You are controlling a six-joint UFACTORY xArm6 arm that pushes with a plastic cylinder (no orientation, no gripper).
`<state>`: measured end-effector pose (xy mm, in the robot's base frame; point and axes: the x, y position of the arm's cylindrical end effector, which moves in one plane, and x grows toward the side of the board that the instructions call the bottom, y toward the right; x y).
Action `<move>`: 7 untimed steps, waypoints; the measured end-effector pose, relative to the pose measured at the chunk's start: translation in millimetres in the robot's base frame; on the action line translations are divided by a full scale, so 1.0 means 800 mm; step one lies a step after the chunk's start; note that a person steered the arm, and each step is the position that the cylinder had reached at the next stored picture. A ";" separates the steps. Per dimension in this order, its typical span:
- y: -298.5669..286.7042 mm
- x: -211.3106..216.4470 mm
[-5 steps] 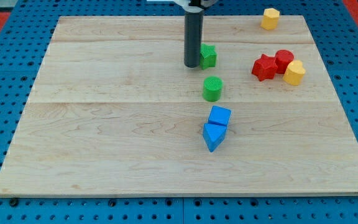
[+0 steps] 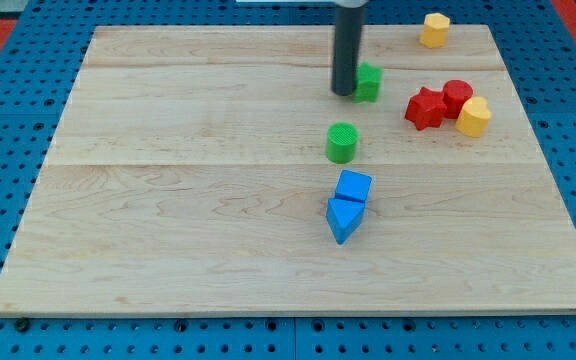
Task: Move the green star to the top right
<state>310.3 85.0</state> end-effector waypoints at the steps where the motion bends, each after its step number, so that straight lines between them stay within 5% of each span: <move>1: 0.015 -0.052; 2: 0.034 -0.075; 4: -0.079 -0.058; 5: -0.078 0.003; 7: 0.013 -0.010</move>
<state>302.6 95.3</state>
